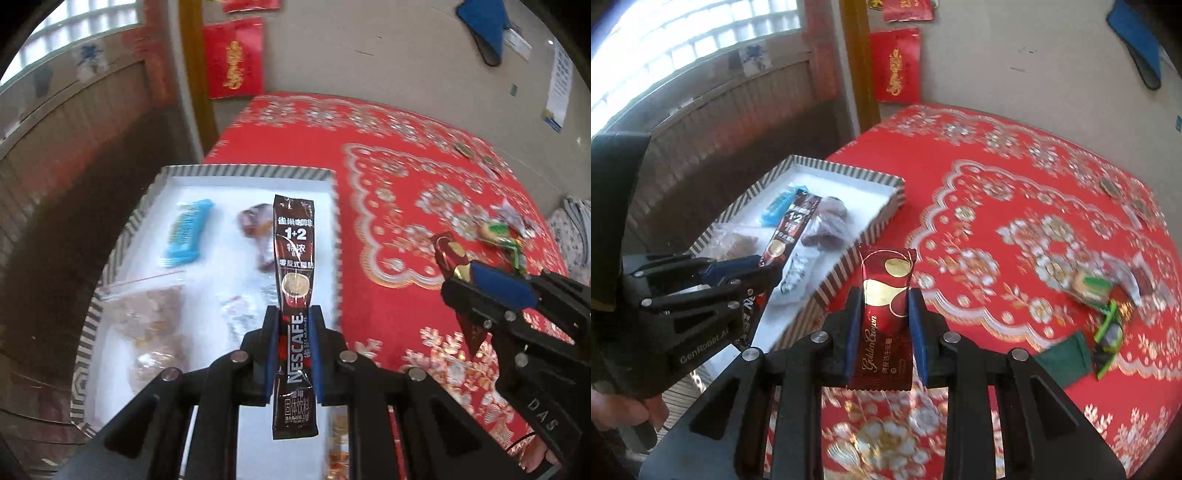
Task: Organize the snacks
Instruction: 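Lift and carry the coffee stick and chocolate bar over the white tray, then lower both items into the tray and open both tools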
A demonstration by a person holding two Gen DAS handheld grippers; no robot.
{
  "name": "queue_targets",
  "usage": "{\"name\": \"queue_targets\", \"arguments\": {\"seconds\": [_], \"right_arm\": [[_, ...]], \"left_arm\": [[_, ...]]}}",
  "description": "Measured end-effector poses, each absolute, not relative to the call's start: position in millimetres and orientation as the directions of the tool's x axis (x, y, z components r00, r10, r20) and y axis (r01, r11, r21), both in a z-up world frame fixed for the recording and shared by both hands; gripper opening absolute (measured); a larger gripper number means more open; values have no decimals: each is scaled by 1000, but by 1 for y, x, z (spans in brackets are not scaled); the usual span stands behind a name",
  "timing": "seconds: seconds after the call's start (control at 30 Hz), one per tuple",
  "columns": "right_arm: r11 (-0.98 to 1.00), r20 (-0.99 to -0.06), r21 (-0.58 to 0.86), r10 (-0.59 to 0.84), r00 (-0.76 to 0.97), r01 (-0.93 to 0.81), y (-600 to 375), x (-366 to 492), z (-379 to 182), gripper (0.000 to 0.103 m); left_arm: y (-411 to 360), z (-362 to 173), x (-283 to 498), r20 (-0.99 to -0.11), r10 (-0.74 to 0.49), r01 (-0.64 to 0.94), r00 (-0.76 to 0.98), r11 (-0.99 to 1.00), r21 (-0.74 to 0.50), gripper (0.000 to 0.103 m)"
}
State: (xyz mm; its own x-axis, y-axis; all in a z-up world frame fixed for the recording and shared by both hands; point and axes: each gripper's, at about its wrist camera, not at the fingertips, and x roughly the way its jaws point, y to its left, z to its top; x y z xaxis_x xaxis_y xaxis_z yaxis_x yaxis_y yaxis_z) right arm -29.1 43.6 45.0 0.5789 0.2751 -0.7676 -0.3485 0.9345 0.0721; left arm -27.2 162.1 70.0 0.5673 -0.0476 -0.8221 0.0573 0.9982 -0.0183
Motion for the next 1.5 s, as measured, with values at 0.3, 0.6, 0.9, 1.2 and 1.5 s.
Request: {"name": "queue_targets", "arguments": {"seconds": [0.3, 0.6, 0.9, 1.2, 1.5], "right_arm": [[917, -767, 62, 297, 568, -395, 78, -11, 47, 24], [894, -774, 65, 325, 543, -443, 111, 14, 45, 24], [871, -802, 102, 358, 479, -481, 143, 35, 24, 24], [863, -826, 124, 364, 431, -490, 157, 43, 3, 24], [863, -808, 185, 406, 427, -471, 152, 47, -1, 25]], "left_arm": [[194, 62, -14, -825, -13, -16, 566, 1000, -26, 17], [216, 51, -5, -842, -8, -61, 540, 997, -49, 17], [232, 40, 2, -854, 11, -98, 521, 994, -47, 17], [240, 31, 5, -858, 22, -126, 514, 991, -50, 18], [246, 30, 6, -858, 2, -149, 513, 985, -87, 26]]}}
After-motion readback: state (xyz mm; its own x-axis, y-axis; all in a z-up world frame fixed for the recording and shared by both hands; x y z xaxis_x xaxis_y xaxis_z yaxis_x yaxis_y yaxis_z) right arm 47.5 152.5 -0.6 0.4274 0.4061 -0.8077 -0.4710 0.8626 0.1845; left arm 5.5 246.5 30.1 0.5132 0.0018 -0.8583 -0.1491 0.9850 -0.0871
